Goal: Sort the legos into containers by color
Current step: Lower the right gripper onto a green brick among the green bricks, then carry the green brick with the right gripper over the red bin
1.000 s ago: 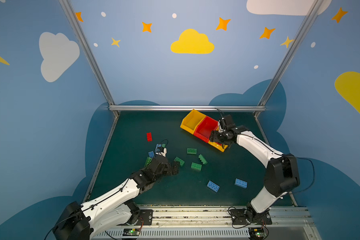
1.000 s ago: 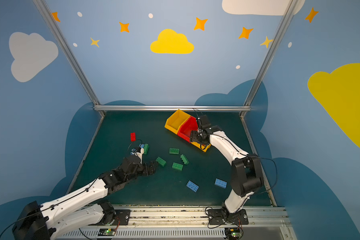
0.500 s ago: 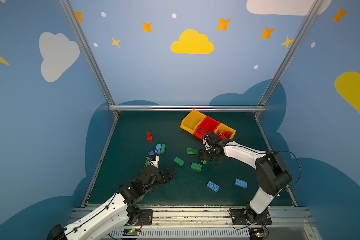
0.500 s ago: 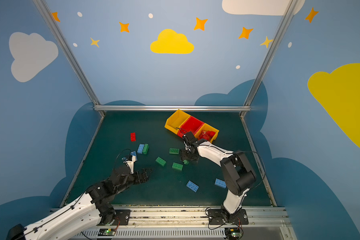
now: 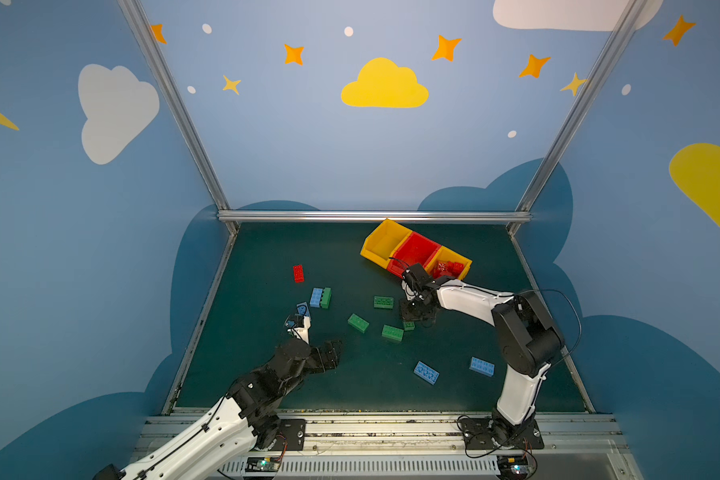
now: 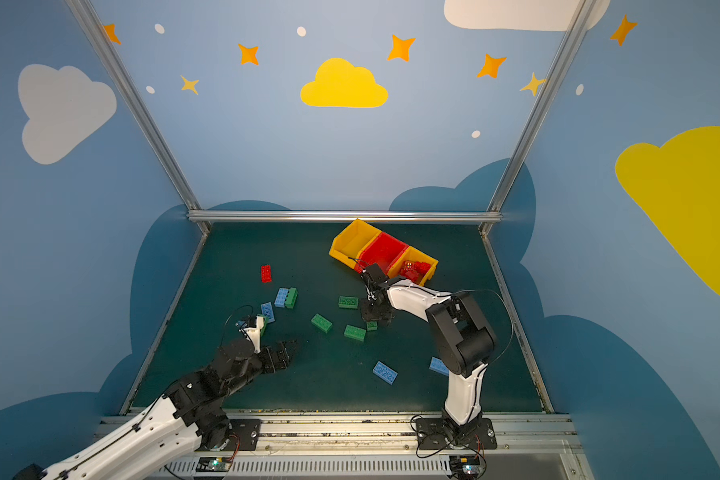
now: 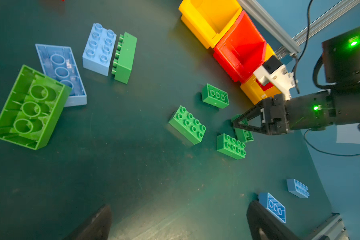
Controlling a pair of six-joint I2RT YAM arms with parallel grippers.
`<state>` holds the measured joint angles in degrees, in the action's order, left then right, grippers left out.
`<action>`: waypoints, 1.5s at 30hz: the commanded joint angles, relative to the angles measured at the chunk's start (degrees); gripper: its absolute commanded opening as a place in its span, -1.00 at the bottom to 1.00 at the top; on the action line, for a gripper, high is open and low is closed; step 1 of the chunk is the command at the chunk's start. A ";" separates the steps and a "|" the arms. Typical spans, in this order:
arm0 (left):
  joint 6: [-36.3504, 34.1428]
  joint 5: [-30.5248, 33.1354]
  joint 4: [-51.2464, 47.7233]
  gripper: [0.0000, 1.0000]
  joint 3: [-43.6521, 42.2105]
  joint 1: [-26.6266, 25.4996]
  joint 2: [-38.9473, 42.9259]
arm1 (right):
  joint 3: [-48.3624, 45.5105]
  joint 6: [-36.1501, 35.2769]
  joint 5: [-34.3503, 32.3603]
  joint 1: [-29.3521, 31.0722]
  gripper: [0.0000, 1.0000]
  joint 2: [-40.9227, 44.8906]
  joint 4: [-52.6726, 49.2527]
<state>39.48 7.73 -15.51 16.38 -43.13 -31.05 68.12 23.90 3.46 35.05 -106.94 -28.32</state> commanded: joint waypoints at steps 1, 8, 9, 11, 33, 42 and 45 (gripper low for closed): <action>-0.19 1.41 2.17 1.00 -0.84 -0.02 -0.34 | 1.47 -0.69 -1.68 0.33 -0.46 -0.28 -2.70; -2.34 0.81 4.15 1.00 1.21 0.32 -4.49 | 7.53 -2.66 -5.18 -0.55 -0.53 2.56 -7.65; -2.75 0.59 4.61 1.00 1.66 0.33 -5.46 | 9.41 -3.16 -5.79 -0.97 -0.53 2.65 -8.70; -3.50 0.28 5.63 1.00 2.62 0.54 -7.48 | 13.41 -4.09 -6.34 -2.38 -0.53 2.37 -9.75; -8.17 1.63 4.54 1.00 13.24 5.31 -22.58 | 51.19 -5.80 -3.63 -14.49 -0.46 -21.80 -14.44; -6.91 1.32 2.73 1.00 13.51 7.40 -21.64 | 59.69 -8.16 -1.19 -15.01 0.46 -26.89 -16.97; -5.81 1.24 2.59 1.00 12.91 7.63 -20.87 | 54.85 -8.34 -0.94 -14.21 0.52 -22.44 -15.87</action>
<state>32.62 9.10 -11.44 28.38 -35.86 -53.04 125.27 16.45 1.21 20.16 -134.10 -43.16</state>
